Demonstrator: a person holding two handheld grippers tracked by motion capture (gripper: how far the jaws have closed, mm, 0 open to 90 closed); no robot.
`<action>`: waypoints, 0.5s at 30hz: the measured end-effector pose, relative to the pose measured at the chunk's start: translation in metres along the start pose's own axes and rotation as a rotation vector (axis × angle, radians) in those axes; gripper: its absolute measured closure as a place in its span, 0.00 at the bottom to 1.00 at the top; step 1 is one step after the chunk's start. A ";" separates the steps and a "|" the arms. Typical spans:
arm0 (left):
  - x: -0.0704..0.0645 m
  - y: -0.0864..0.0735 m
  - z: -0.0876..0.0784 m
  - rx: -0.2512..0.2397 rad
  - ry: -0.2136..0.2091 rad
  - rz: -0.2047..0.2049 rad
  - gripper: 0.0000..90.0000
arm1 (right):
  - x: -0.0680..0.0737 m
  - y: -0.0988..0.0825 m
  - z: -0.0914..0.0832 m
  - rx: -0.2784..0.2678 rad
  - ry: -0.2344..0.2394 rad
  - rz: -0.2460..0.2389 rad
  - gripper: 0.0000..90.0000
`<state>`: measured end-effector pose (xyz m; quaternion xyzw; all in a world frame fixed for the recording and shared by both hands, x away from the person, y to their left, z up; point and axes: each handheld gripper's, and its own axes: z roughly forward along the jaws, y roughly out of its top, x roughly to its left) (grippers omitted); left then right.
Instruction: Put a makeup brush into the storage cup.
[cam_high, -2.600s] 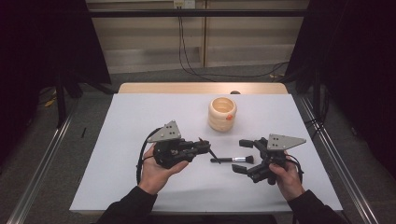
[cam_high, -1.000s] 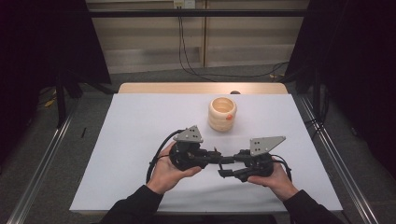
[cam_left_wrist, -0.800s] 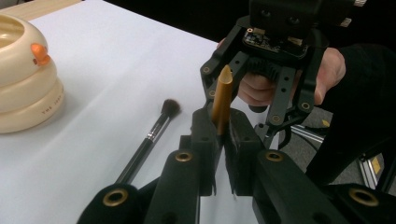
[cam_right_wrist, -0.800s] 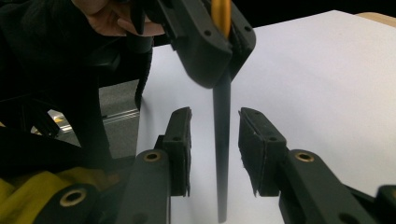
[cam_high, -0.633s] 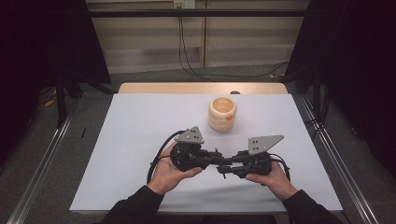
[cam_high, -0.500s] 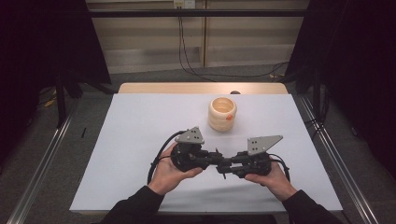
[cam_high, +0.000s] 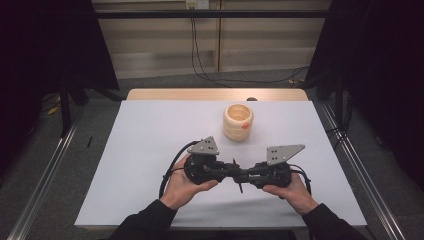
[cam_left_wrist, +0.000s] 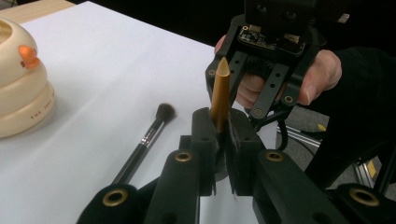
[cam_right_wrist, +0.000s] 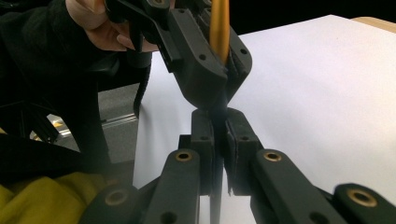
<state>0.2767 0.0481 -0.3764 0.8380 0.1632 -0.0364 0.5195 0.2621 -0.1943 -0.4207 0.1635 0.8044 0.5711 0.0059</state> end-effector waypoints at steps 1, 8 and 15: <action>0.000 0.000 0.000 -0.005 -0.006 0.007 0.92 | 0.000 0.000 0.000 -0.001 0.000 0.001 0.93; 0.001 -0.003 -0.001 -0.042 0.011 0.025 0.87 | -0.001 0.001 0.000 -0.014 -0.012 0.004 0.93; 0.002 -0.005 -0.002 -0.054 0.049 0.017 0.53 | -0.001 0.001 -0.001 -0.017 -0.016 0.004 0.93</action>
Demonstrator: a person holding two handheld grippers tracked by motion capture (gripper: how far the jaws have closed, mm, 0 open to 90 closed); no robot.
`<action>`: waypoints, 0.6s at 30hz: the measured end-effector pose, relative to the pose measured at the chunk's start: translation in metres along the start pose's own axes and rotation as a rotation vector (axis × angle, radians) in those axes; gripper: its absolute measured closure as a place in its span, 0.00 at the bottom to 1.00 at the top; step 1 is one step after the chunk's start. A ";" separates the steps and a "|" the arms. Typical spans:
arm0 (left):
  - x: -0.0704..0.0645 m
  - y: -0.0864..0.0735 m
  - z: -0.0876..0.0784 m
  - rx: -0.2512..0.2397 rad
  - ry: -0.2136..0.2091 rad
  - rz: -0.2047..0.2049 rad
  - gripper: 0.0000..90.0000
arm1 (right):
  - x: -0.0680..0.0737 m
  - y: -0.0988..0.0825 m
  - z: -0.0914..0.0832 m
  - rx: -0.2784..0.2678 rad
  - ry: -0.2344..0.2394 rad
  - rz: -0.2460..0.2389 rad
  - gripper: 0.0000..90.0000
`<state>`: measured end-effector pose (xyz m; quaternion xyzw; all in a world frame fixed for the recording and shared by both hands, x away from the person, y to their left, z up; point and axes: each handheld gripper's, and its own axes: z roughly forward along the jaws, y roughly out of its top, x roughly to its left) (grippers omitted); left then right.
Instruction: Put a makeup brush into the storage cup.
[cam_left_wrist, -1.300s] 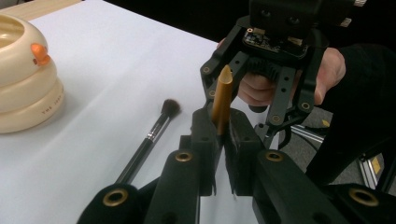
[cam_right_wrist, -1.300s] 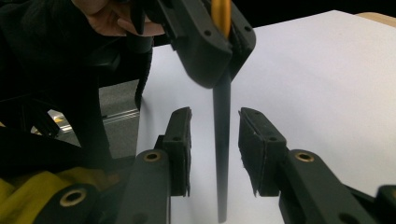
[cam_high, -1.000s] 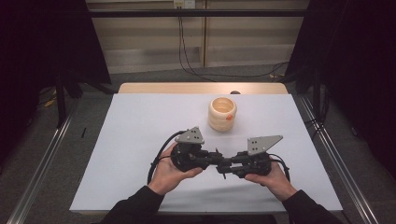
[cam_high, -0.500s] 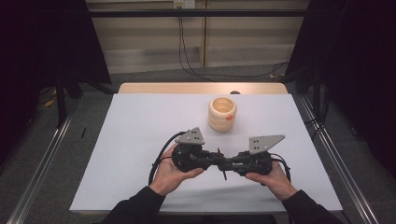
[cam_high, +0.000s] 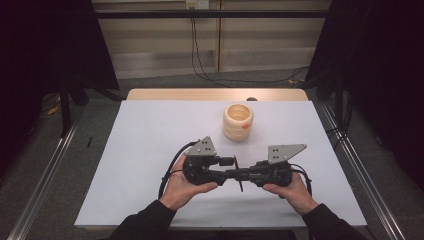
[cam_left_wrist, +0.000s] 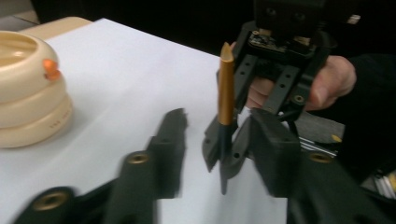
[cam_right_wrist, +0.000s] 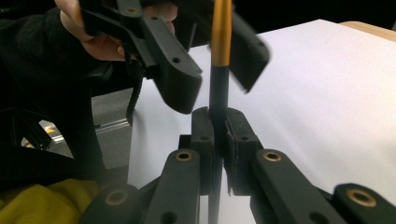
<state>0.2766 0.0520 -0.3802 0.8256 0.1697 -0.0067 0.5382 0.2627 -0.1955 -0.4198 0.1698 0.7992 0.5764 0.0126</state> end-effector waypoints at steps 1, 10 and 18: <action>0.000 0.000 0.000 -0.015 0.001 -0.011 0.48 | 0.000 0.000 0.000 0.000 -0.002 0.000 0.93; 0.007 -0.002 -0.005 -0.081 0.047 -0.025 0.11 | -0.001 0.000 -0.003 -0.007 -0.018 0.000 0.93; 0.011 -0.007 -0.014 -0.134 0.155 -0.023 0.03 | 0.000 0.000 -0.002 -0.005 -0.003 -0.016 0.93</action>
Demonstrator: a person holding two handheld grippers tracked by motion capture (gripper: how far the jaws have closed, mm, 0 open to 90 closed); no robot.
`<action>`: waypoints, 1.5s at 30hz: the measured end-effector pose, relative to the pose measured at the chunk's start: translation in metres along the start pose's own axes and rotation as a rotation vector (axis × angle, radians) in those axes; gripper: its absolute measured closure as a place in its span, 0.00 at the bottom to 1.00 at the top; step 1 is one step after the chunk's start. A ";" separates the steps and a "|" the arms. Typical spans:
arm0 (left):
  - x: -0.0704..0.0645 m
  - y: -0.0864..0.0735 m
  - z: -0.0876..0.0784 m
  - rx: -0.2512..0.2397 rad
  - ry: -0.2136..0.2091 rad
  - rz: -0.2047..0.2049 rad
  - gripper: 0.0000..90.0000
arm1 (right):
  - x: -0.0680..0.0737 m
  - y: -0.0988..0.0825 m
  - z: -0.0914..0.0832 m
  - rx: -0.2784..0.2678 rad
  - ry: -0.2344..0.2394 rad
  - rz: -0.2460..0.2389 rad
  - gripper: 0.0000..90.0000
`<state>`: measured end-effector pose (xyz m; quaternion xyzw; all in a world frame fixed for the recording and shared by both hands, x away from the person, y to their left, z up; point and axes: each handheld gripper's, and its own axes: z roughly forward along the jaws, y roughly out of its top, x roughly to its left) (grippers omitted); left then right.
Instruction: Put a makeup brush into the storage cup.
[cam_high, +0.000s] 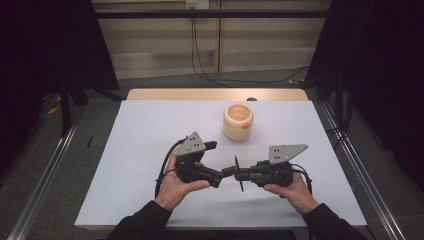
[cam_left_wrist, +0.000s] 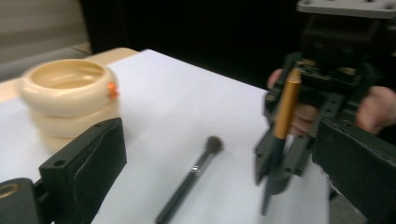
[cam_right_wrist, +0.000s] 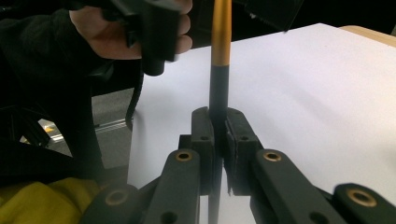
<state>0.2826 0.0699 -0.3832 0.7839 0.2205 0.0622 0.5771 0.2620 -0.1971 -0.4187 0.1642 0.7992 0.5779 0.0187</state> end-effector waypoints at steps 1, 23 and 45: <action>0.001 -0.001 -0.002 -0.013 0.006 0.001 0.02 | 0.000 0.000 0.000 0.000 -0.002 0.001 0.93; 0.016 -0.033 -0.056 -0.076 0.163 0.047 0.01 | -0.007 0.000 -0.008 -0.029 -0.063 0.025 0.93; 0.027 -0.081 -0.098 -0.070 0.268 -0.020 0.02 | -0.017 -0.001 -0.017 -0.054 -0.131 0.048 0.93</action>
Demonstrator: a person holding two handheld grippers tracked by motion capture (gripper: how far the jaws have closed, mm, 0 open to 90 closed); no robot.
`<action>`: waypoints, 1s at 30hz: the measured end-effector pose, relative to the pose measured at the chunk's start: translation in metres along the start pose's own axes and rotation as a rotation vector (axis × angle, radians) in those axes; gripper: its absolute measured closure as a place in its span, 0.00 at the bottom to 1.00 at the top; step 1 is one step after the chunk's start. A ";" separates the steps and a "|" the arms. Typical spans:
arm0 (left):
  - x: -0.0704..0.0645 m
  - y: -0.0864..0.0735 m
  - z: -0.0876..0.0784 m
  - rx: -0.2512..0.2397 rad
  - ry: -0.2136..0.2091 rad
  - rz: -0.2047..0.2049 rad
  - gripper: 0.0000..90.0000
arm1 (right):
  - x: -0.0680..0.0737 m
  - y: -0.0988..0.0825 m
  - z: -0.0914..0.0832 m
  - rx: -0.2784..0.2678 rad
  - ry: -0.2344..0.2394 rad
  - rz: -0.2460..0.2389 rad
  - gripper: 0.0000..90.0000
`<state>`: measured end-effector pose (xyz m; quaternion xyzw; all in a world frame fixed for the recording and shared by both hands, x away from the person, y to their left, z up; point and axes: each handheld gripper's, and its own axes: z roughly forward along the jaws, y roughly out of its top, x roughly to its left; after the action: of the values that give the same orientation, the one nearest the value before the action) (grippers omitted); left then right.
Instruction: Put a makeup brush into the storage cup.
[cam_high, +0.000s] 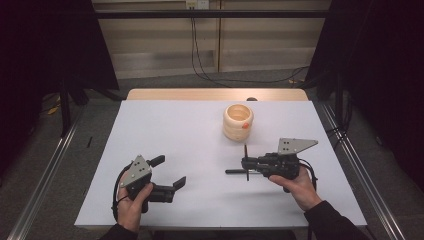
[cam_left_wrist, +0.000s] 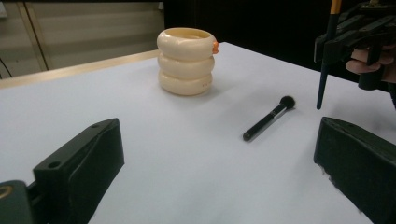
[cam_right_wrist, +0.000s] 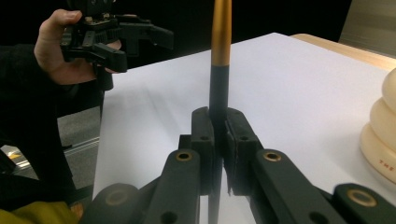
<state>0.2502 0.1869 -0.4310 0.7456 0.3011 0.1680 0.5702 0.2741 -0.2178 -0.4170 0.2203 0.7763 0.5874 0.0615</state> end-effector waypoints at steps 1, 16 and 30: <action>0.001 -0.002 -0.002 0.004 0.008 0.007 0.02 | -0.001 0.000 0.000 -0.002 0.000 0.000 0.93; 0.004 -0.010 -0.014 -0.032 0.053 0.015 0.02 | -0.019 0.007 -0.005 -0.027 -0.077 0.012 0.93; 0.004 -0.011 -0.022 -0.037 0.069 0.008 0.01 | -0.042 0.019 0.003 -0.035 -0.130 0.017 0.93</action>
<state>0.2376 0.2074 -0.4356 0.7298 0.3145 0.2016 0.5726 0.3173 -0.2287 -0.4072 0.2633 0.7585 0.5858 0.1106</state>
